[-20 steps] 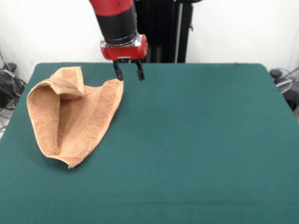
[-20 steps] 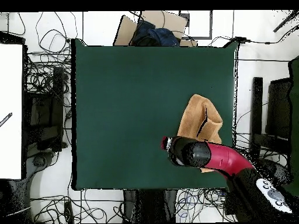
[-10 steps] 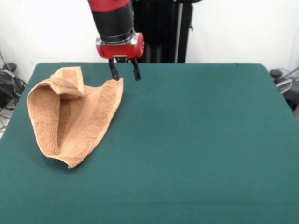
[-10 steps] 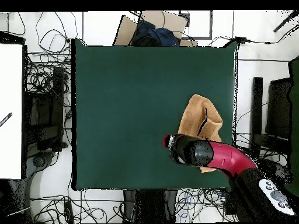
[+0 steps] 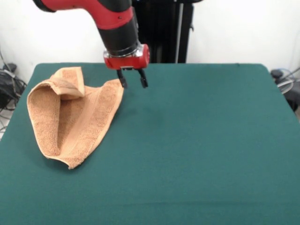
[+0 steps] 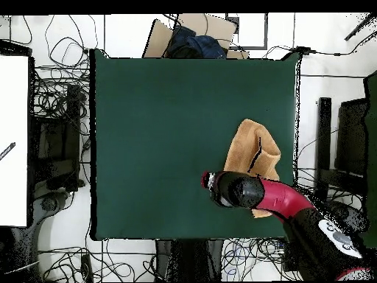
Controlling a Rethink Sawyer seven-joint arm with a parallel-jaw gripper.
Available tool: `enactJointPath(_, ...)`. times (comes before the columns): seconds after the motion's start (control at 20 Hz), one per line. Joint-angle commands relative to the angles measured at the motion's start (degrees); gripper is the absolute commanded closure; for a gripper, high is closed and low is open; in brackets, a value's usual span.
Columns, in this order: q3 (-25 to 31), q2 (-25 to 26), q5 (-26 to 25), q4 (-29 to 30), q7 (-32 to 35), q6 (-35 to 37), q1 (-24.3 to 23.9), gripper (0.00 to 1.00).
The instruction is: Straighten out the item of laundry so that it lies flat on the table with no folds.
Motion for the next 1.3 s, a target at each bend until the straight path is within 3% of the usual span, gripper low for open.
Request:
enactJointPath(0.05, 3.72, 3.08, -2.4, -2.97, -0.33, -4.01, -0.57, 0.0)
enactJointPath(0.25, 3.86, 1.6, -2.04, -2.86, -0.34, -2.91, -0.65, 0.0)
enactJointPath(0.7, 6.19, -9.88, 1.24, 1.54, -2.12, 4.54, -2.28, 0.0)
enactJointPath(1.05, 8.27, -9.87, 1.11, 2.82, -3.2, 4.13, -4.52, 0.0)
enactJointPath(1.3, 6.04, -11.94, -3.29, 0.61, -5.62, 4.59, -3.95, 0.0)
